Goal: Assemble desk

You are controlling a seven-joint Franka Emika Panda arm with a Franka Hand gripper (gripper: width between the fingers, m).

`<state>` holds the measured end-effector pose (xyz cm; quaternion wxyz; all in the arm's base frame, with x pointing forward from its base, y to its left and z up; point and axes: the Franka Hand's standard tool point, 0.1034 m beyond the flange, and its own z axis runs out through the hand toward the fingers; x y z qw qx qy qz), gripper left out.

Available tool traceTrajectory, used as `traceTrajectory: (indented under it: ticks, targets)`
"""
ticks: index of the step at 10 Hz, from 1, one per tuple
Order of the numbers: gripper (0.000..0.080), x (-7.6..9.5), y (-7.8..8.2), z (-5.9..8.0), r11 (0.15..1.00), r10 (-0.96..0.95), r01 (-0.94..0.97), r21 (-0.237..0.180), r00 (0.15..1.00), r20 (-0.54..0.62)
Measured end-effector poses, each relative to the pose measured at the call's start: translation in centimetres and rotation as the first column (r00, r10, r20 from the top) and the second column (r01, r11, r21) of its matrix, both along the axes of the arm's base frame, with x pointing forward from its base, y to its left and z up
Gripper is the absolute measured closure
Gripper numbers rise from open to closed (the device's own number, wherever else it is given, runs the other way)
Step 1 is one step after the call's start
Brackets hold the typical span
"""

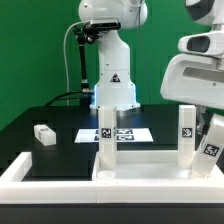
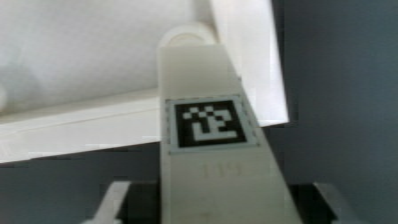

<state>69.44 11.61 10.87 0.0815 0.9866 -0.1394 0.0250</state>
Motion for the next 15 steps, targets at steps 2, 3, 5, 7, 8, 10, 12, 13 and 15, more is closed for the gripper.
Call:
traceTrajectory:
  ticks: [2,3,5,7,8,10,12,13,15]
  targets:
    - [0.0500,0.0,-0.2,0.0,1.000,-0.004,0.004,0.000,1.000,0.000]
    - [0.0500,0.1,-0.3,0.0,1.000,-0.029,0.029,0.000,1.000,0.004]
    - [0.0502,-0.5,-0.8,0.2,0.967,-0.256,0.255,0.023,0.966,0.045]
    - [0.0502,-1.3,-0.9,0.3,0.885,-0.466,0.463,0.049,0.878,0.112]
    - [0.0501,-1.4,-1.0,0.3,0.832,-0.554,0.552,0.058,0.820,0.143]
    - [0.0501,-1.7,-1.5,0.4,0.743,-0.667,0.664,0.084,0.725,0.171]
    - [0.0501,-1.8,-1.7,0.4,0.661,-0.747,0.744,0.098,0.641,0.176]
    - [0.0501,-1.9,-1.8,0.4,0.600,-0.796,0.793,0.109,0.578,0.180]
    - [0.0501,-2.7,-1.2,0.2,0.341,-0.933,0.918,0.202,0.304,0.192]
